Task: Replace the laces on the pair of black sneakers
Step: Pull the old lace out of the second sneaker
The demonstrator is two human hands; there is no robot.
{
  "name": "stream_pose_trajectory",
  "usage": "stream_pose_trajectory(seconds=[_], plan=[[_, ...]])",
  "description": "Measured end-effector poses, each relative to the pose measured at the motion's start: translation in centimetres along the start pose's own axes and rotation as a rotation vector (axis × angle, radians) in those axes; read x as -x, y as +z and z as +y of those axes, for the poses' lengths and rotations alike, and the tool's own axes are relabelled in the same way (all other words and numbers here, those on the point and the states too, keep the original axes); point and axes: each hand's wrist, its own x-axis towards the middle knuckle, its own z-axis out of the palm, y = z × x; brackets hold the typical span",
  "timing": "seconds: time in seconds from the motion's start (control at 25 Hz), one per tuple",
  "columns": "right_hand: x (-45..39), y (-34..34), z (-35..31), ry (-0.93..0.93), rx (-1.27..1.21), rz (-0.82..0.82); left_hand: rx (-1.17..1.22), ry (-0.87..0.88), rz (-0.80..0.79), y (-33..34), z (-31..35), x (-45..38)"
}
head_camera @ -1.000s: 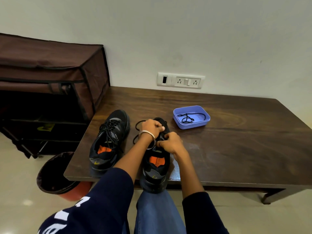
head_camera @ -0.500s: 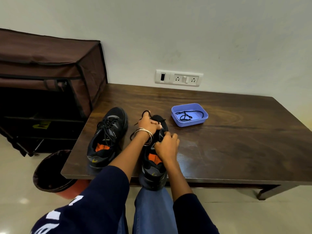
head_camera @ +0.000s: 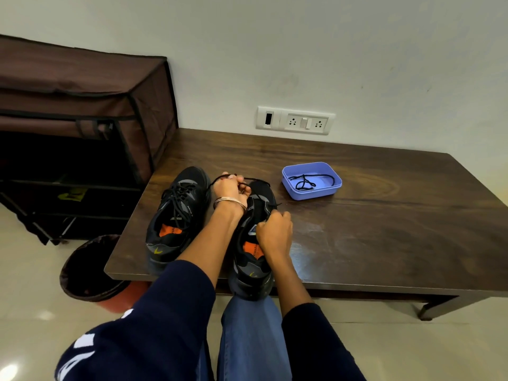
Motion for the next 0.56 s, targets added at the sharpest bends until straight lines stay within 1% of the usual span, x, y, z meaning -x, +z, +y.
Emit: stream_pose_trajectory(seconds=[0.04,0.08,0.16,0.2,0.24,0.28,0.32,0.36,0.4,0.44,0.48,0.56], plan=[[0.0,0.0,0.0,0.000,0.006,-0.003,0.013,-0.009,0.011,0.1,0.3,0.1],[0.0,-0.1,0.0,0.001,0.011,-0.005,-0.058,-0.001,0.018,0.1,0.3,0.3],[0.0,0.0,0.0,-0.003,0.018,-0.009,-0.385,0.109,-0.015,-0.3,-0.2,0.3],[0.0,0.0,0.0,-0.004,0.021,-0.013,-0.559,0.193,-0.081,-0.6,-0.5,0.6],[0.0,0.0,0.0,-0.006,0.022,-0.015,-0.740,0.274,-0.185,-0.8,-0.7,0.6],[-0.1,0.0,0.0,-0.007,0.020,-0.016,-0.983,0.367,-0.301,-1.0,-0.8,0.5],[-0.1,0.0,0.1,-0.007,0.017,-0.018,-1.285,0.466,-0.409,-1.1,-0.9,0.2],[-0.1,0.0,0.1,-0.008,0.016,-0.019,-1.576,0.563,-0.480,-0.9,-1.1,0.2],[-0.1,0.0,0.1,-0.011,0.018,-0.017,-1.795,0.654,-0.518,-0.7,-1.2,0.1],[-0.1,0.0,0.2,-0.016,0.020,-0.012,-1.918,0.683,-0.520,-0.5,-1.2,0.2],[-0.1,0.0,0.2,-0.017,0.016,-0.001,-1.972,0.686,-0.504,-0.3,-1.2,0.3],[-0.1,0.0,0.2,-0.010,-0.003,0.026,-2.006,0.710,-0.472,-0.5,-1.2,0.4]])
